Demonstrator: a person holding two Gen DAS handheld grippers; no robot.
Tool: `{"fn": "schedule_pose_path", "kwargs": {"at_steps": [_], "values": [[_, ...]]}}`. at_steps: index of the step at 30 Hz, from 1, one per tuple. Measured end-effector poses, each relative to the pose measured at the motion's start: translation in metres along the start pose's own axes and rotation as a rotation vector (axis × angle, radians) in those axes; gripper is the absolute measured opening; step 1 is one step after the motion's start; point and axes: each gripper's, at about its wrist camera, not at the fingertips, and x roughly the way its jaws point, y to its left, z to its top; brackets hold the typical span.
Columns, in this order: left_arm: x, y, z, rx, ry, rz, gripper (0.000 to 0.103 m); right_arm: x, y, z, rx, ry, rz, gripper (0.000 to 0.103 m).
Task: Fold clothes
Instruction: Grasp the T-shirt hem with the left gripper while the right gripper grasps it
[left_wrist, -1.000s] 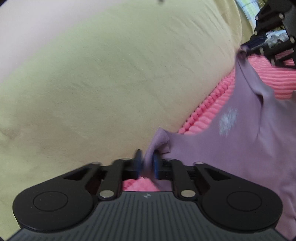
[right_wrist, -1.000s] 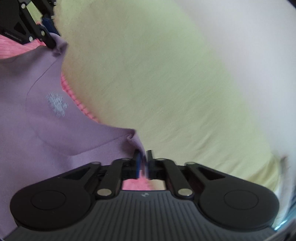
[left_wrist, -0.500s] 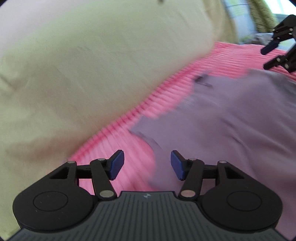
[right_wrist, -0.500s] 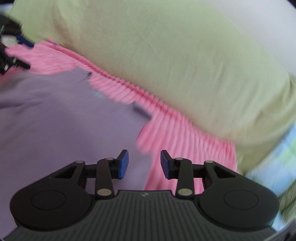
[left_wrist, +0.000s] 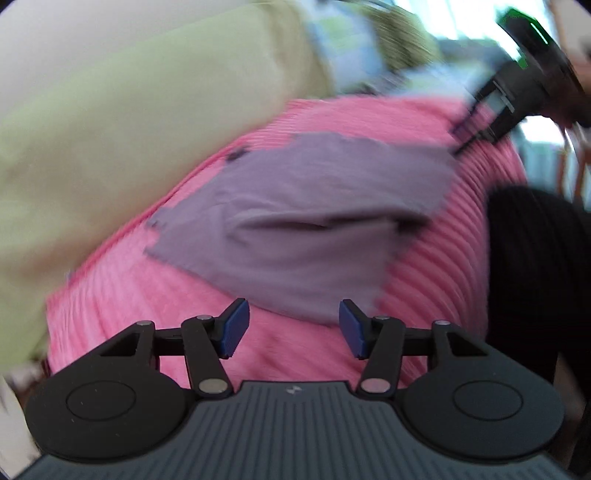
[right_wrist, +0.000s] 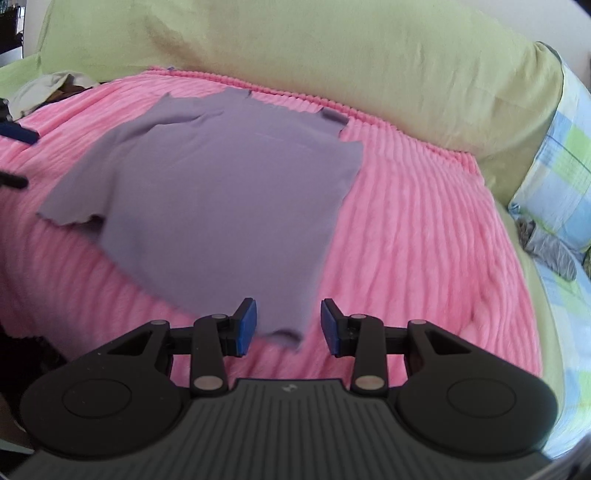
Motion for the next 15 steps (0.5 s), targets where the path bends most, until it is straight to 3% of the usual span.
{"fn": "schedule_pose_path", "kwargs": {"at_steps": [5,9,11,12,13,15], "values": [[0.022,-0.032,0.001,0.218,0.032,0.034,0.048,-0.011,0.011,-0.006,-0.034,-0.020,-0.012,0.036],[0.038,-0.039,-0.006,0.278,0.046,0.078,0.046,-0.005,0.011,-0.009,-0.093,-0.008,-0.050,0.038],[0.044,-0.035,-0.003,0.255,0.045,0.071,0.033,0.003,0.014,-0.010,-0.160,0.006,-0.069,0.038],[0.046,-0.031,-0.001,0.237,0.050,0.059,0.015,0.006,0.018,-0.012,-0.206,0.015,-0.080,0.038],[0.047,-0.028,0.001,0.225,0.052,0.054,0.006,0.010,0.024,-0.016,-0.281,0.025,-0.097,0.038],[0.045,-0.020,0.002,0.206,0.054,0.042,0.005,0.018,0.034,-0.020,-0.410,0.028,-0.128,0.038]]}}
